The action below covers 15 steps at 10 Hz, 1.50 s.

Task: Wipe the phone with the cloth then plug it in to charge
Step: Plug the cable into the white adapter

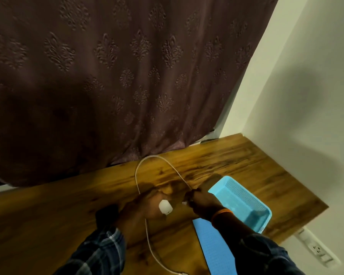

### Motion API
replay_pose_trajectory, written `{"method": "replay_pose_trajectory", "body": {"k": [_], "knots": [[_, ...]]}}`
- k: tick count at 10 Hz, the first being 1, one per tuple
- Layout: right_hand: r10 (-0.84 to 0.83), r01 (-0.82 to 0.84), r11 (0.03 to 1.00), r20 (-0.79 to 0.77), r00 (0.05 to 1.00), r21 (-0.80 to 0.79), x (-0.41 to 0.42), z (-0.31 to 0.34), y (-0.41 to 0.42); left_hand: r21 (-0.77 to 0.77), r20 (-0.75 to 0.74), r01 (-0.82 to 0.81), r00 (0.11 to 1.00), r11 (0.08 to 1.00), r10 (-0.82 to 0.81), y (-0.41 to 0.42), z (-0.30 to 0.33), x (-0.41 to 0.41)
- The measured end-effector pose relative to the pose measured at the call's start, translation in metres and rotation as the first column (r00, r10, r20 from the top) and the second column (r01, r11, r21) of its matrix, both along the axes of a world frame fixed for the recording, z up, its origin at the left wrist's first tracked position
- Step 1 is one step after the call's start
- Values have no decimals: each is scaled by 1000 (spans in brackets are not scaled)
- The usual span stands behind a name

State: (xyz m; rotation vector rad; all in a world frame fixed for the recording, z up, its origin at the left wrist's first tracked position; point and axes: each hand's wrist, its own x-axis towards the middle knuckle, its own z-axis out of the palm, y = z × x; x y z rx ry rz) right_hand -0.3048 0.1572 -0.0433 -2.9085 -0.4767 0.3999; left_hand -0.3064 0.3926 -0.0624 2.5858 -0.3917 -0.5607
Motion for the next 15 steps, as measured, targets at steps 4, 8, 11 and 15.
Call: {"method": "replay_pose_trajectory", "body": {"k": [4, 8, 11, 15], "knots": [[-154, 25, 948, 390, 908, 317, 11, 281, -31, -199, 395, -93, 904, 976, 167, 14, 268, 35], [-202, -194, 883, 719, 665, 427, -53, 490, -37, -526, 690, 205, 671, 826, 272, -12, 494, -3], [-235, -214, 848, 706, 668, 484, -68, 518, -28, -574, 669, 231, 685, 786, 288, -14, 511, -6], [-174, -210, 884, 710, 683, 418, -62, 507, -8, -614, 666, 215, 657, 759, 353, -19, 505, -6]]}}
